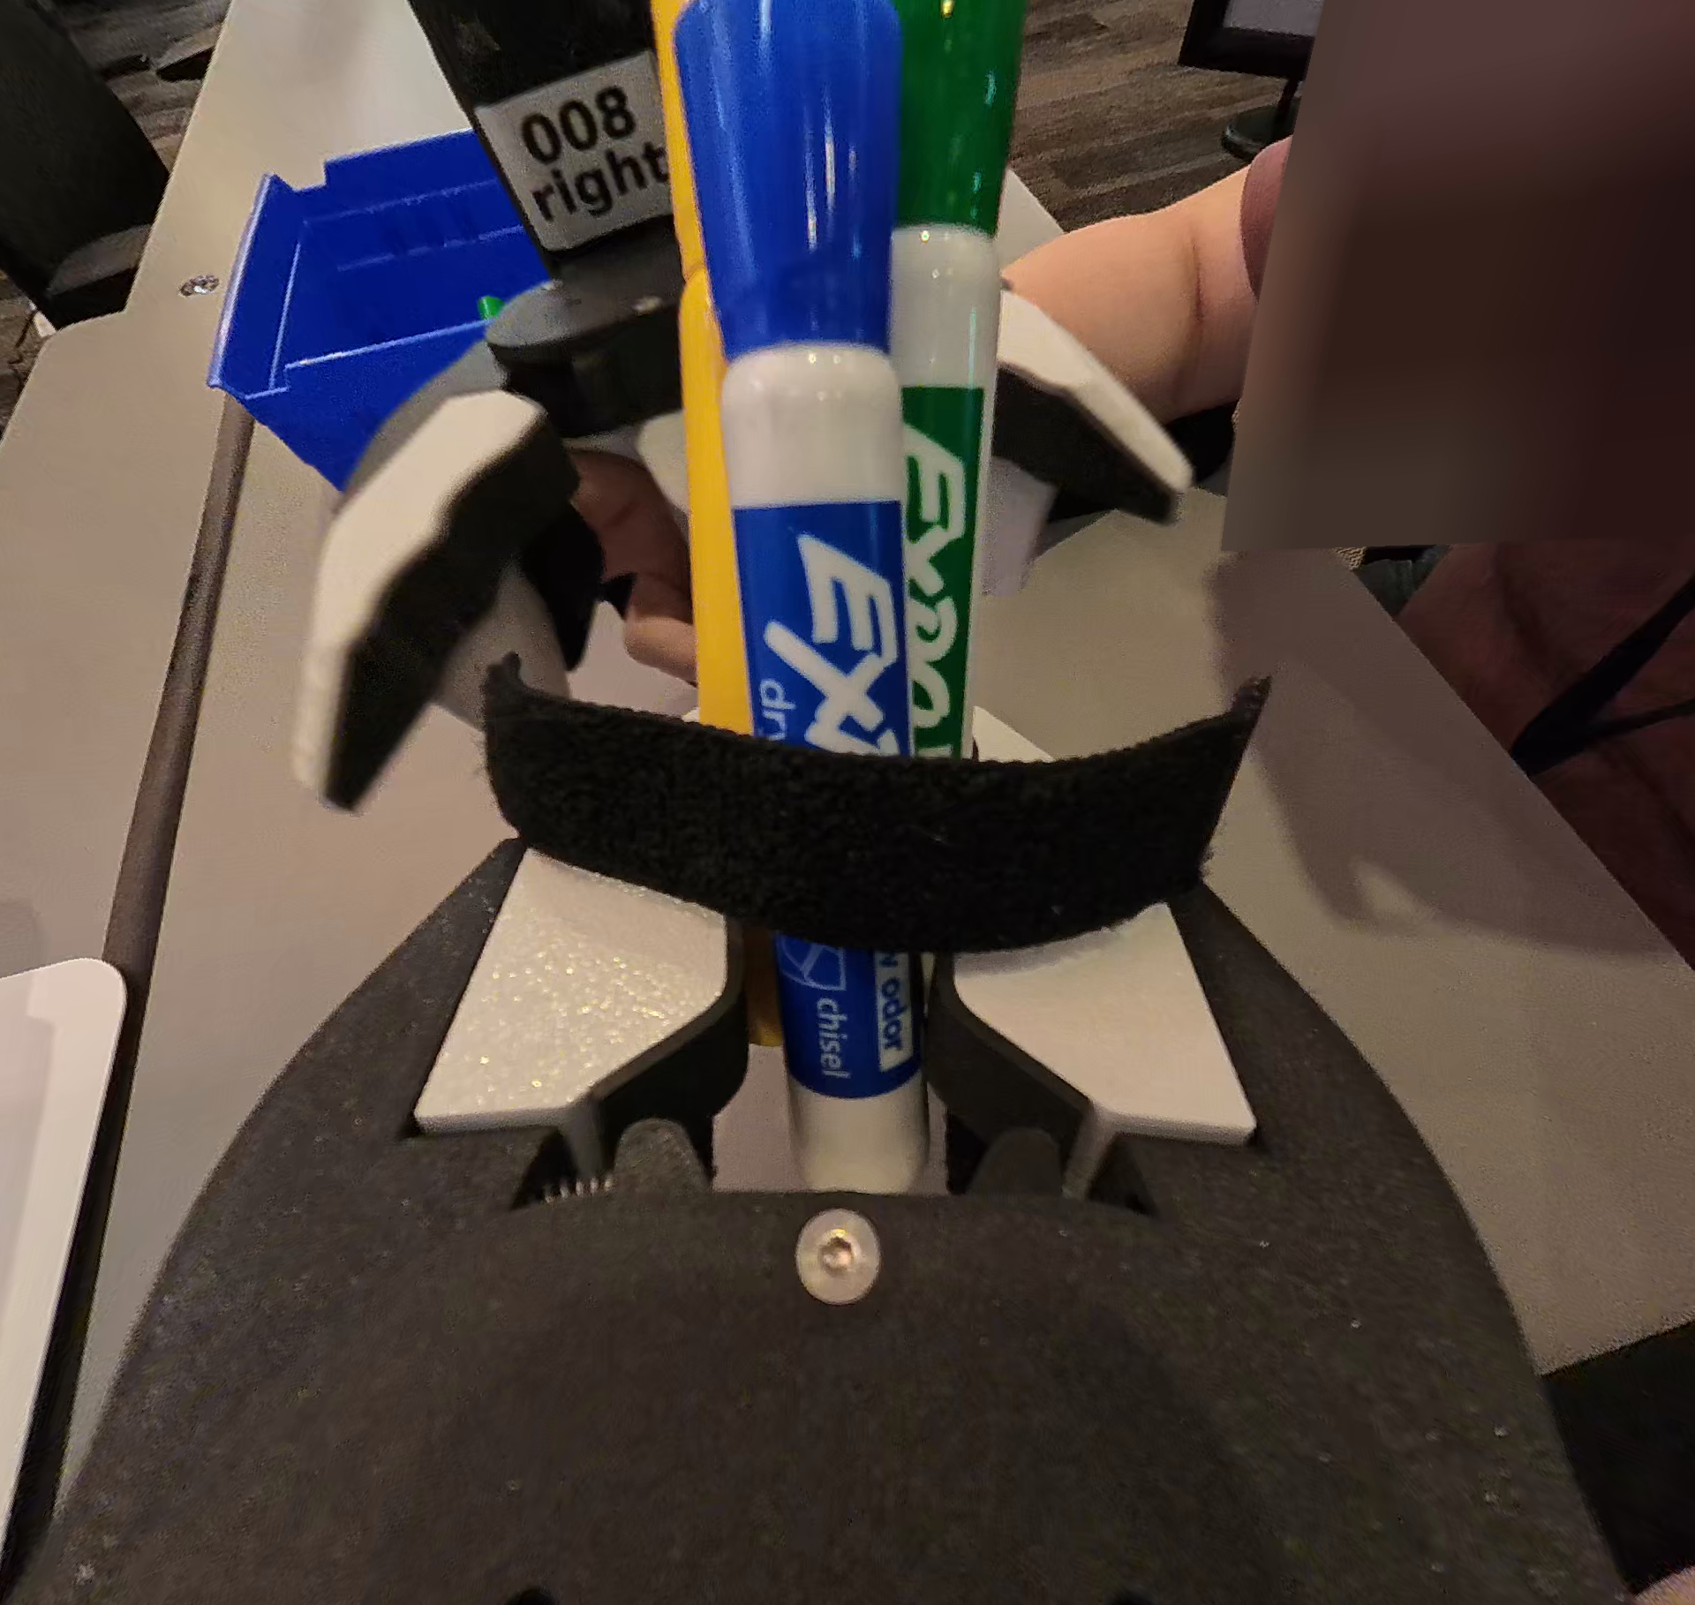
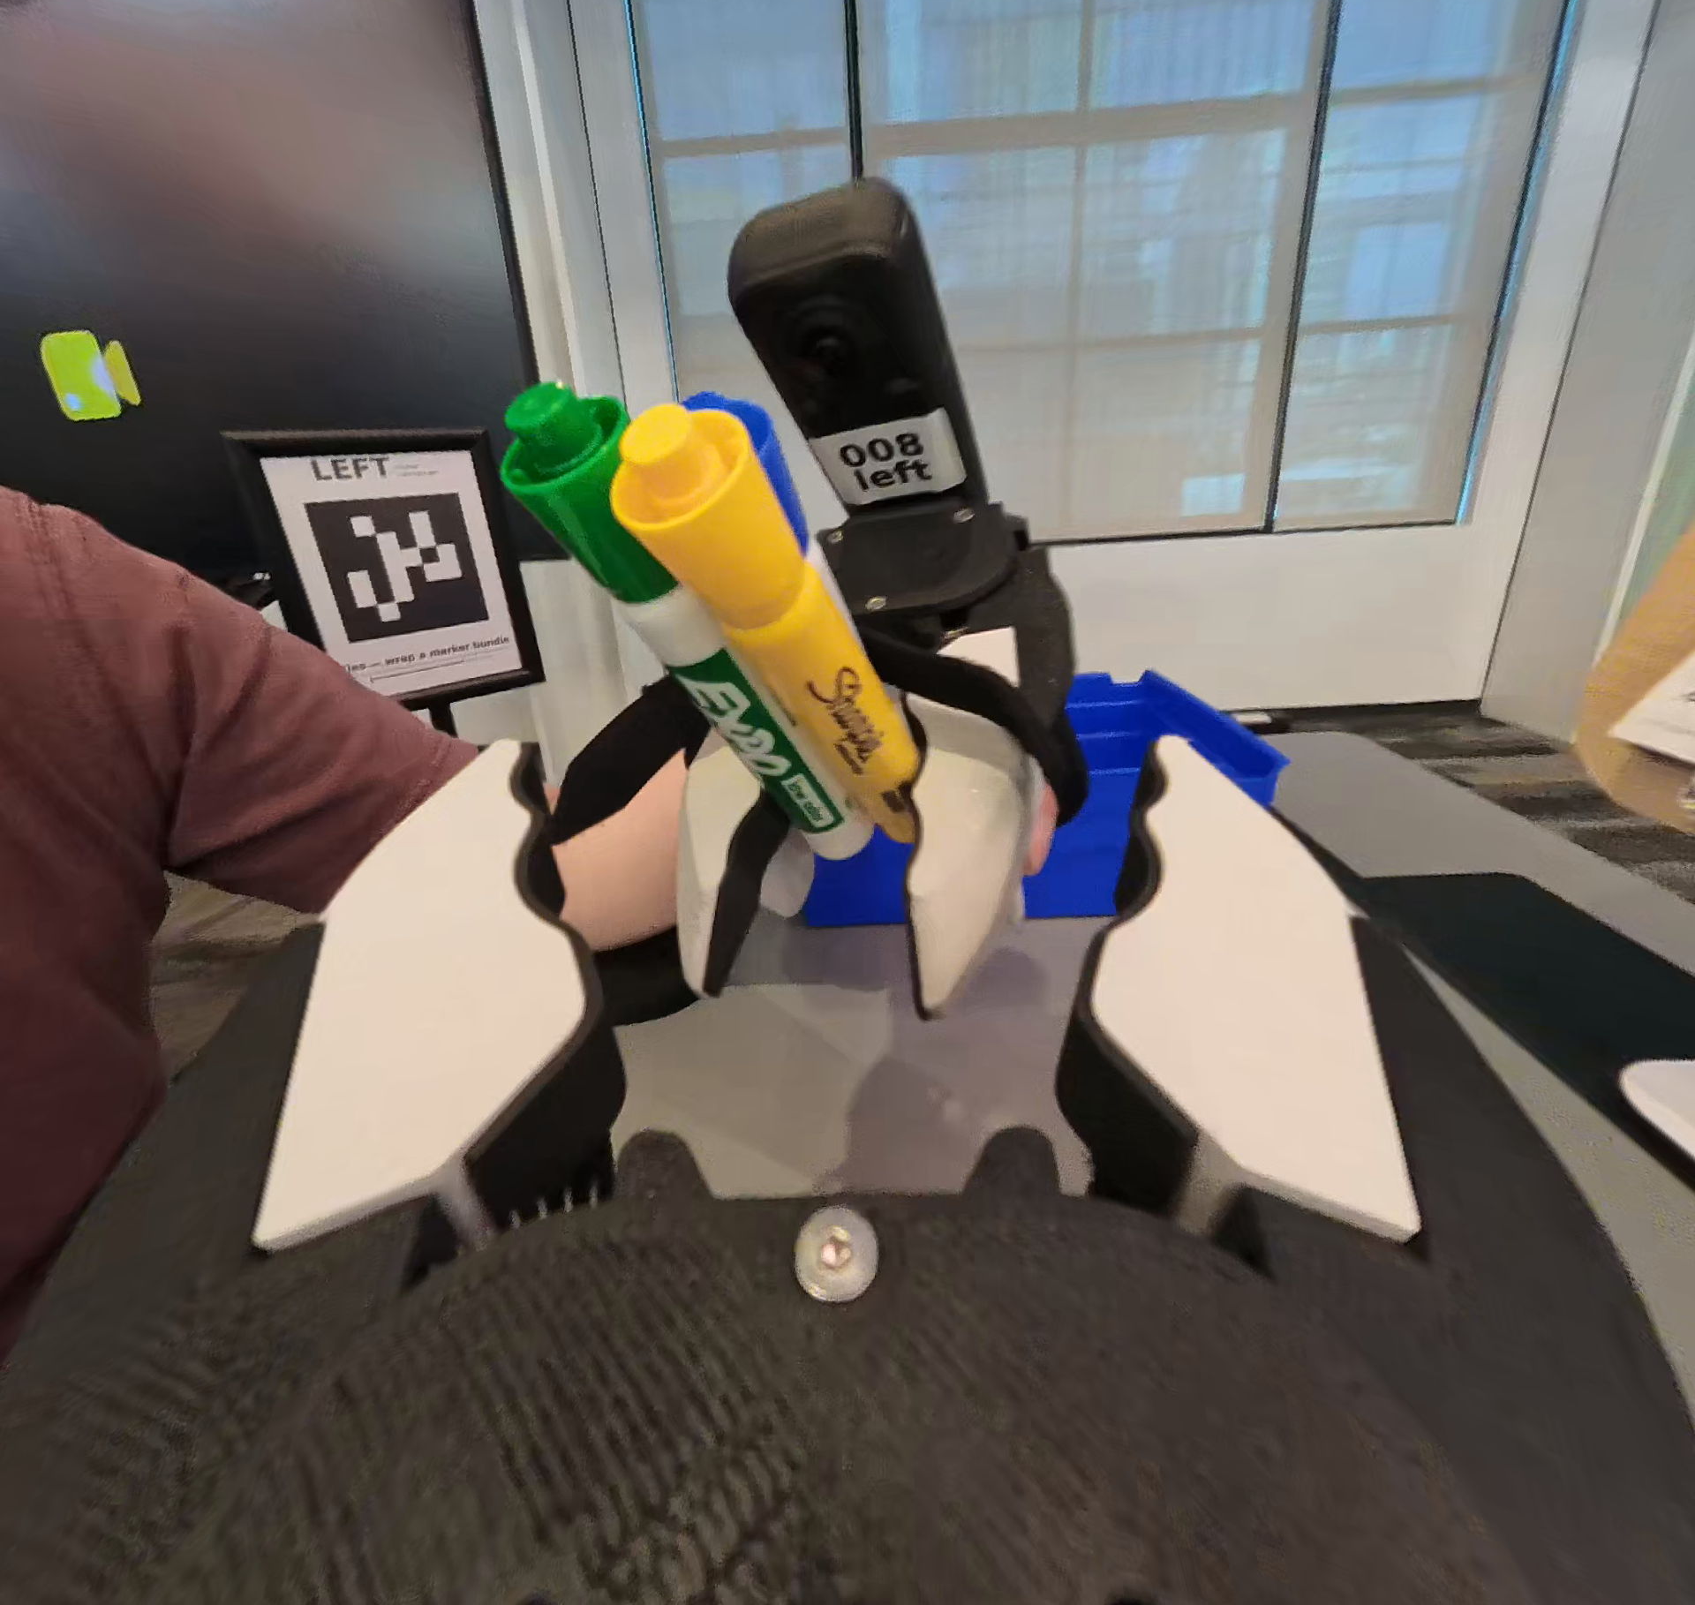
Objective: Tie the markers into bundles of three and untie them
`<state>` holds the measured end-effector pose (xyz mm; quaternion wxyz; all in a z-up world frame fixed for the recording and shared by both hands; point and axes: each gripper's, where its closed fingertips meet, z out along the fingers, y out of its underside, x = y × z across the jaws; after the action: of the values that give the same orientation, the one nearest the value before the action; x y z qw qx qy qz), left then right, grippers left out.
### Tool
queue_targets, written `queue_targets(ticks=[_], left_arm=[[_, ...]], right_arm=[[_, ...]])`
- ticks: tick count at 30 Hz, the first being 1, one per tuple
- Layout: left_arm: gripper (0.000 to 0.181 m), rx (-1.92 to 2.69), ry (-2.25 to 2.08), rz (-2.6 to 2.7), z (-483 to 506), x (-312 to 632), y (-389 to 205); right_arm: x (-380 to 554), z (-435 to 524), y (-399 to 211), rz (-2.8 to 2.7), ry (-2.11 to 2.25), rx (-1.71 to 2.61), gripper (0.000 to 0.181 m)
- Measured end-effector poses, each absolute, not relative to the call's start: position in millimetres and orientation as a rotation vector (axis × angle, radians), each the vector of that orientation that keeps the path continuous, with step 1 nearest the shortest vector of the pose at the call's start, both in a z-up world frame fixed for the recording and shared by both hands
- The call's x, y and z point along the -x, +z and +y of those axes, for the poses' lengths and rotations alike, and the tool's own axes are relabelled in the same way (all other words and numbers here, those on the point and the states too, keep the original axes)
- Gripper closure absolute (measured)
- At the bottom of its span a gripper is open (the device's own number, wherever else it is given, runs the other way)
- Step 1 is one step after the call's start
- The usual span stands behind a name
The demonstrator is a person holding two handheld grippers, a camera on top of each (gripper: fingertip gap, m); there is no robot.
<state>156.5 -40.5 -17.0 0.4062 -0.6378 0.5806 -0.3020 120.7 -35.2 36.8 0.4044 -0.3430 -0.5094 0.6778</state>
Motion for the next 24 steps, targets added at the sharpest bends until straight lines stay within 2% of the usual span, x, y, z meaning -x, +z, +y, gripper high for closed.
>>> queue_targets(ticks=[13, 17, 24], left_arm=[[0.139, 1.666, -0.668, 1.420, -26, -148, -23], [0.139, 1.673, -0.649, 1.399, -22, -142, -21], [0.139, 1.689, -0.634, 1.405, -21, -141, -24]], right_arm=[[-100, -21, 37, -1.142, 1.461, 1.124, 0.064], [-99, -23, 38, -1.140, 1.322, 1.152, 0.075], [-96, -33, 35, -1.187, 1.244, 1.216, 0.082]])
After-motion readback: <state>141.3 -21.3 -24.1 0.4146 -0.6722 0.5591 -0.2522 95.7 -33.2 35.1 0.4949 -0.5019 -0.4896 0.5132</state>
